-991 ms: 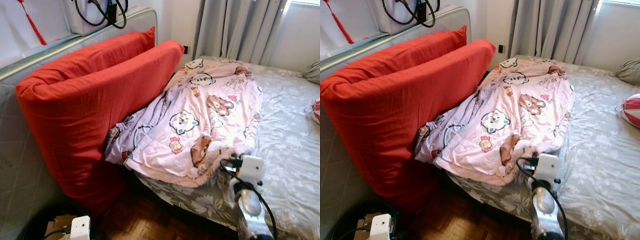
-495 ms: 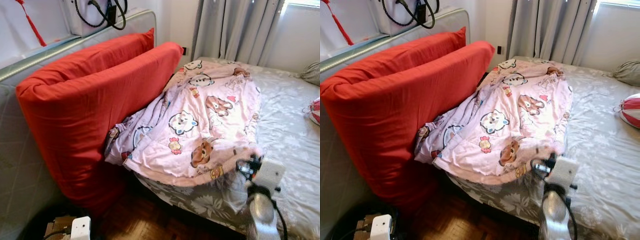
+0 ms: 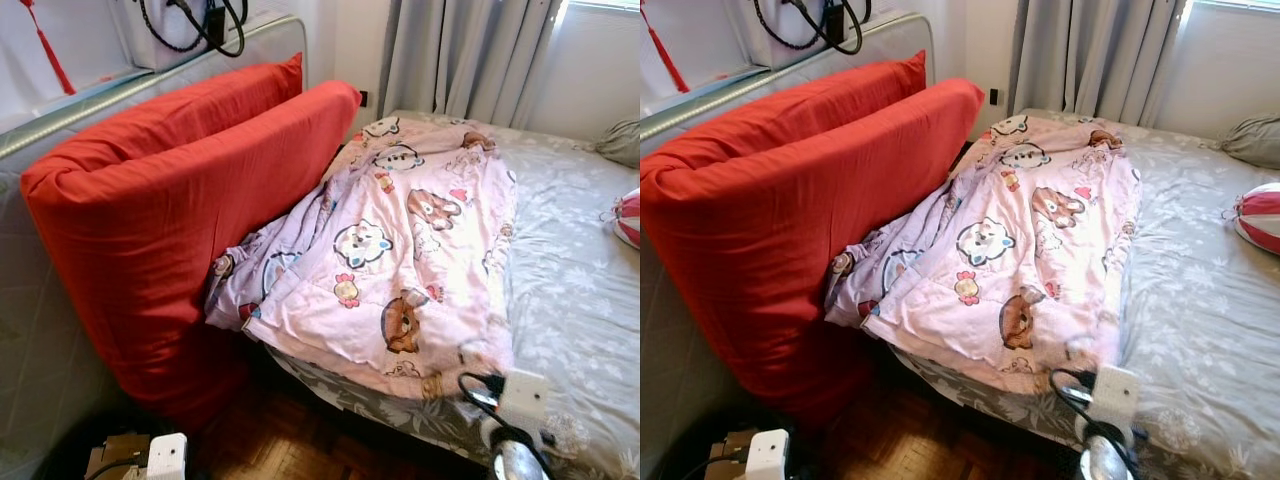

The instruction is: Clean up the room

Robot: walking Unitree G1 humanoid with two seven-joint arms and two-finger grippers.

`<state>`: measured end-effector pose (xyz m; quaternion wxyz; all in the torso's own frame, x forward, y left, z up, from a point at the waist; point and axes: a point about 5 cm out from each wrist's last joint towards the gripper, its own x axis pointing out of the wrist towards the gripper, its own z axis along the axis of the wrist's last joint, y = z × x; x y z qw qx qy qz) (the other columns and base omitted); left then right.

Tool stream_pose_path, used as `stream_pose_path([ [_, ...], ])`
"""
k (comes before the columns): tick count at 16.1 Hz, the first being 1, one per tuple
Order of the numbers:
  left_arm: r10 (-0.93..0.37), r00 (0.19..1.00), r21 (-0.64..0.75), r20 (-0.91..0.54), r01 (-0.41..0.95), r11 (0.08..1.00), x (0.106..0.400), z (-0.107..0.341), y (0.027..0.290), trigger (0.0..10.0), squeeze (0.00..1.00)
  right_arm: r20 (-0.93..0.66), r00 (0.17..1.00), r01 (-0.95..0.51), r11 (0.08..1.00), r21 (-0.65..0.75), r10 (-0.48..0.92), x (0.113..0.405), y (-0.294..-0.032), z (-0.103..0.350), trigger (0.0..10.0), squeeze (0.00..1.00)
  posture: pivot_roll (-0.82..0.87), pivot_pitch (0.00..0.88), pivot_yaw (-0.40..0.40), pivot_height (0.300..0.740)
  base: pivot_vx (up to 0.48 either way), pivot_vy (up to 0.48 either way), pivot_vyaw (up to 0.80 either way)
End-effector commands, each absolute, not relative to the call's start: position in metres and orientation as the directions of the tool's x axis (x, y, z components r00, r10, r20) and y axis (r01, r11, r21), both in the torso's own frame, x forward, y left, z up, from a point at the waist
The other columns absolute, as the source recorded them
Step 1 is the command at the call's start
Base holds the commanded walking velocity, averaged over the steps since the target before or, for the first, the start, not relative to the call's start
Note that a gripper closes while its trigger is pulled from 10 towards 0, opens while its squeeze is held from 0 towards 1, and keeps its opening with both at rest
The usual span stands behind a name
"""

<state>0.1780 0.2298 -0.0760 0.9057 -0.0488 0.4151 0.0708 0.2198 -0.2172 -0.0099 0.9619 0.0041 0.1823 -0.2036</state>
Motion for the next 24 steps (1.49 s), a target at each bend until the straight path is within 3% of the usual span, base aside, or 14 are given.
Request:
stream_pose_path([
  [1,0.085,0.631,-0.020,-0.771,-0.158,0.987,0.174,-0.078,0.230,10.0,0.00,-0.396,0.818,0.425,0.902,-0.075,-0.418,0.215,-0.222,-0.016,10.0,0.00,0.05,0.016,-0.020,0.740,0.000,0.000,0.00],
  [5,0.084,0.627,-0.021,-0.775,-0.159,0.987,0.173,-0.079,0.229,10.0,0.00,-0.530,0.693,0.489,0.859,-0.154,-0.489,0.191,-0.240,-0.038,10.0,0.00,0.05,0.017,-0.022,0.740,0.000,0.000,0.00],
  [9,0.073,0.624,-0.019,-0.778,-0.140,0.990,0.172,-0.079,0.228,10.0,0.00,-0.705,0.614,0.345,0.924,-0.164,-0.355,0.172,-0.224,-0.066,10.0,0.00,0.05,0.018,-0.022,0.740,0.000,0.000,0.00],
  [13,0.069,0.623,-0.019,-0.779,-0.133,0.991,0.173,-0.080,0.227,10.0,0.00,-0.752,0.566,0.287,0.936,-0.204,-0.338,0.163,-0.225,-0.074,10.0,0.00,0.05,0.018,-0.021,0.740,0.000,0.000,0.00],
  [21,0.062,0.616,-0.014,-0.785,-0.118,0.993,0.172,-0.080,0.226,10.0,0.00,-0.718,0.546,0.376,0.892,-0.251,-0.432,0.169,-0.247,-0.068,10.0,0.00,0.05,0.013,-0.018,0.740,0.000,0.000,0.00],
  [22,0.063,0.615,-0.014,-0.786,-0.119,0.993,0.172,-0.080,0.226,10.0,0.00,-0.720,0.549,0.369,0.896,-0.249,-0.426,0.171,-0.246,-0.068,10.0,0.67,0.05,0.013,-0.018,0.740,0.000,0.000,0.00],
  [23,0.063,0.615,-0.014,-0.786,-0.119,0.993,0.171,-0.080,0.226,10.0,0.00,-0.720,0.548,0.369,0.895,-0.250,-0.427,0.171,-0.246,-0.069,10.0,0.83,0.05,0.014,-0.018,0.740,0.000,0.000,0.00],
  [24,0.062,0.614,-0.015,-0.787,-0.119,0.993,0.171,-0.081,0.226,10.0,0.00,-0.720,0.547,0.370,0.895,-0.250,-0.427,0.171,-0.245,-0.069,10.0,0.84,0.05,0.015,-0.017,0.740,0.000,0.000,0.00],
])
